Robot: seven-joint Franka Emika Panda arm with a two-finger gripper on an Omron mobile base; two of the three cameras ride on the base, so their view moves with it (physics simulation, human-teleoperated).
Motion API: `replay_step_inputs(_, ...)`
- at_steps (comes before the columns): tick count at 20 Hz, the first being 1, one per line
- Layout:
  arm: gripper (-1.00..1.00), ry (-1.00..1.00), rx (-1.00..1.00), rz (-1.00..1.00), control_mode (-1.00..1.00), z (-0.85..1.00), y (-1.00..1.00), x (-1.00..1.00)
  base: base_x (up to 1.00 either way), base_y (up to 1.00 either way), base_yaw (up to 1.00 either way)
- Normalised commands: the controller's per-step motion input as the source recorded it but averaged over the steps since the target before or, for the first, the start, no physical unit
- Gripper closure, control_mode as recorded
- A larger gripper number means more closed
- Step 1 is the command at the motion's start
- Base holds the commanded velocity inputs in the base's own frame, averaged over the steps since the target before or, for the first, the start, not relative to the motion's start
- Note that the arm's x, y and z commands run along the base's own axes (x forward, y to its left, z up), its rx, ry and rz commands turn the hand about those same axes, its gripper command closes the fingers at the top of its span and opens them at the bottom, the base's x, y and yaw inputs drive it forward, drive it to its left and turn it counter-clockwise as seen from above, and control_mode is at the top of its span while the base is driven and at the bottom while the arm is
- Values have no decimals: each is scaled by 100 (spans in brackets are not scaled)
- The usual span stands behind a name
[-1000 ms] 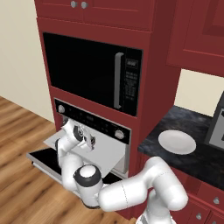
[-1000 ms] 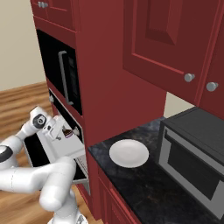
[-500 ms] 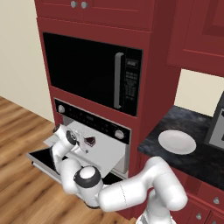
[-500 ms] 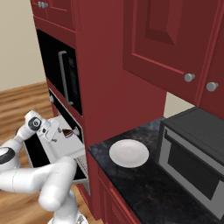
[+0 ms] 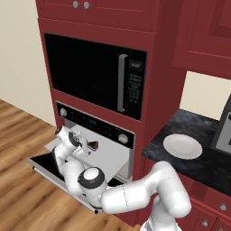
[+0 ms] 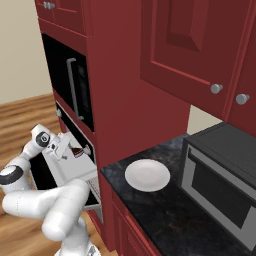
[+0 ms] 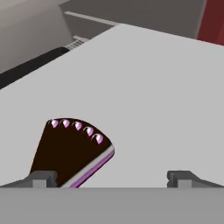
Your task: Take the baked cake out of the oven and place it on the plate for cooling. Then close the oven door.
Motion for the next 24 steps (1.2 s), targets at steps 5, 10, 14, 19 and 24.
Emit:
replay_step_inputs(5, -100, 0, 0, 1, -100, 0, 11, 10, 0, 0, 0)
replay_step_inputs(10, -100, 0, 0, 1, -100, 0, 0, 19, 0, 0, 0)
replay_step_inputs(14, -100, 0, 0, 2, -100, 0, -1, 11, 0, 0, 0)
replay_step_inputs(19, -100, 0, 0, 1, -100, 0, 0, 17, 0, 0, 0)
replay_step_inputs(24, -100, 0, 0, 1, -100, 0, 0, 16, 0, 0, 0)
